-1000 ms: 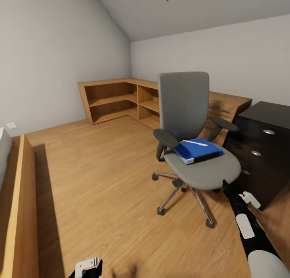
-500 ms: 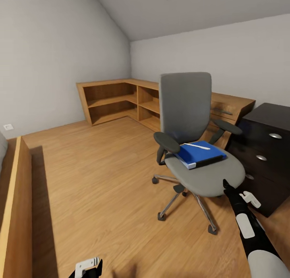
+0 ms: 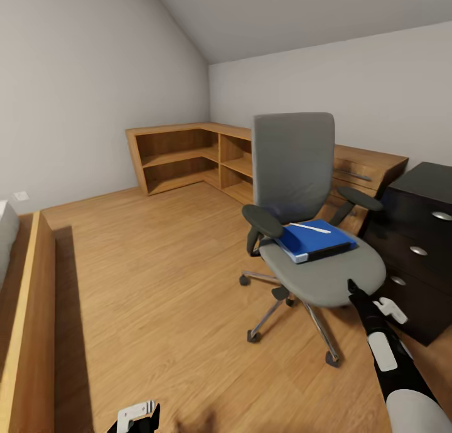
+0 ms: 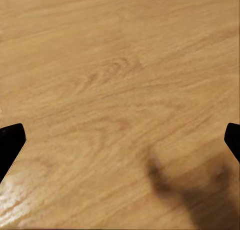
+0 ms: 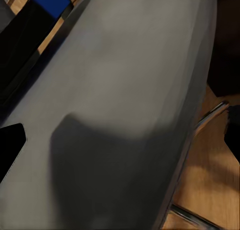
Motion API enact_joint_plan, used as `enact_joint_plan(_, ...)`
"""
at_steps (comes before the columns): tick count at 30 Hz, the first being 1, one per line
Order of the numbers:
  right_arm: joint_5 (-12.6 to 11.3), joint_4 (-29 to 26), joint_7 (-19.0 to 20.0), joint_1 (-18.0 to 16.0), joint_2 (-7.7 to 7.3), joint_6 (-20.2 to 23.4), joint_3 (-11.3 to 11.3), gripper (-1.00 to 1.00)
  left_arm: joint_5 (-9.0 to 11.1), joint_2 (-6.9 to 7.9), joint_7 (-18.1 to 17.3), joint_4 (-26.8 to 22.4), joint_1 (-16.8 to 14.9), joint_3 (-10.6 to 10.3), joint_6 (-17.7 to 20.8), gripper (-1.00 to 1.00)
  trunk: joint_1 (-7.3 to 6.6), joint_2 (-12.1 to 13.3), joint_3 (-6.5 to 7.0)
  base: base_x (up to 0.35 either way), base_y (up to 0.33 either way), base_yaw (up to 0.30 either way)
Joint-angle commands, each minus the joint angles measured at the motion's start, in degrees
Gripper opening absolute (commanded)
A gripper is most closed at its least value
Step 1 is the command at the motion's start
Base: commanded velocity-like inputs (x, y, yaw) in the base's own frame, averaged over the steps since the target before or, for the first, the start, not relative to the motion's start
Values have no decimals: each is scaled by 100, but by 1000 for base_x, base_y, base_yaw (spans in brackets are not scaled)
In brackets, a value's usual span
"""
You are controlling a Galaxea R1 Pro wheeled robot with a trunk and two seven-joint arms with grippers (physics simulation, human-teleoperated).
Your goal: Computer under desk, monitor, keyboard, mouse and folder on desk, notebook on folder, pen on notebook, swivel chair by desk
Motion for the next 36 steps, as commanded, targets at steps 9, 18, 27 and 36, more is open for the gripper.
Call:
enact_joint_plan(9, -40, 68, 41, 0, 2, -8, 8, 100, 32, 4, 42, 4, -5, -33, -24, 100, 0, -1, -5, 1, 0, 208)
enact_joint_plan(18, -40, 68, 41, 0, 2, -5, 8, 100, 32, 4, 48, 4, -5, -33, -24, 100, 0, -1, -5, 0, 0, 218)
enact_joint_plan(27, -40, 60, 41, 0, 2, -4, 8, 100, 32, 4, 48, 4, -5, -33, -24, 100, 0, -1, -5, 0, 0, 218)
enact_joint_plan(36, -40, 51, 41, -2, -5, -5, 8, 100, 32, 4, 43, 4, -5, -33, -24, 100, 0, -1, -5, 0, 0, 198)
